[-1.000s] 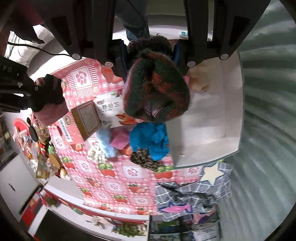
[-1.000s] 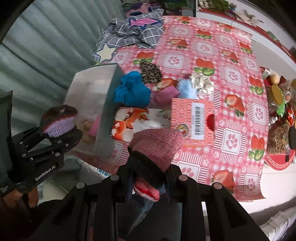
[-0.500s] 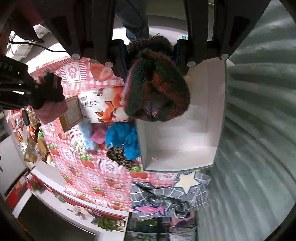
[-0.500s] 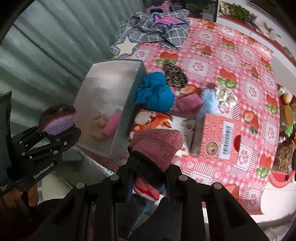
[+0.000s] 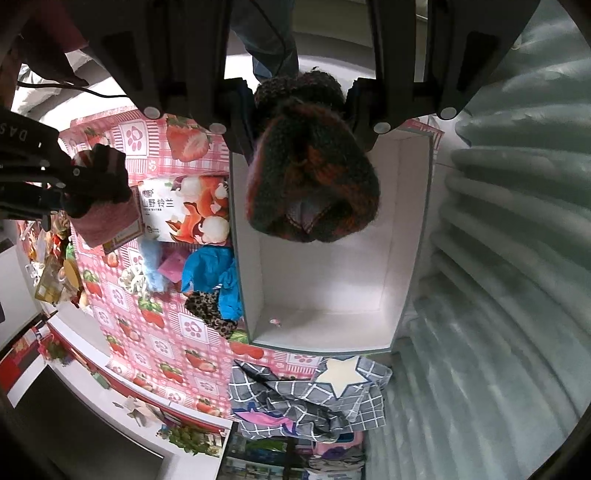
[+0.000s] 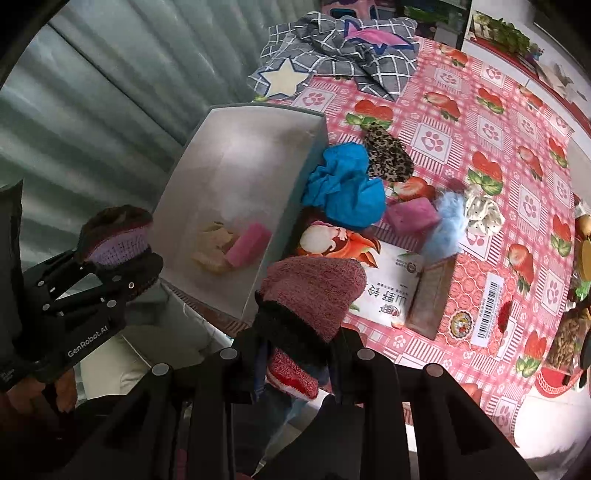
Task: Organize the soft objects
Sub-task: 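Hold the dark hat and pink sock above the white box with both grippers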
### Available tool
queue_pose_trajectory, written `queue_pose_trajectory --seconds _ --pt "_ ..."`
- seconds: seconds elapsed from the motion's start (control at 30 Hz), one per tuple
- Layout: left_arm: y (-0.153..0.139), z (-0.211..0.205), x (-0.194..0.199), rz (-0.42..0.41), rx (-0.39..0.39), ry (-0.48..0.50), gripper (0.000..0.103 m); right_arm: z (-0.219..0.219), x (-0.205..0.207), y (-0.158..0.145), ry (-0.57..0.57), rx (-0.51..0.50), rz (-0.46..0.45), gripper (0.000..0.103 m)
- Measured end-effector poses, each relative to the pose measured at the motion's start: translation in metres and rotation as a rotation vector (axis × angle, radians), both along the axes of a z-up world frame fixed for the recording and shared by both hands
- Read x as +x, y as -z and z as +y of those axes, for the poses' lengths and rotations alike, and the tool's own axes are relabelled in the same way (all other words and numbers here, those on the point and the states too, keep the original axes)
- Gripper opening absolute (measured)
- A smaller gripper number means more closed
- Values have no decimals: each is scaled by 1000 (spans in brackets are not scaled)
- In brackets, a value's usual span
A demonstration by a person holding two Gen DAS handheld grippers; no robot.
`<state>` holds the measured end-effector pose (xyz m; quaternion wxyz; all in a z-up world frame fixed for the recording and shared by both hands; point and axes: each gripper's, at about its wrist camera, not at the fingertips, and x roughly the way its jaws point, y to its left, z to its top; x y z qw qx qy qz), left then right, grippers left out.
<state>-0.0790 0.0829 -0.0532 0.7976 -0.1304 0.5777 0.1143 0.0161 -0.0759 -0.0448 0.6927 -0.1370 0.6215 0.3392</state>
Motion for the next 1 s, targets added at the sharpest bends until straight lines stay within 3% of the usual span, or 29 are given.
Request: queue_pose_trajectory --seconds 1.0 --pt "0 9 8 0 2 3 41 12 5 2 -15 3 4 28"
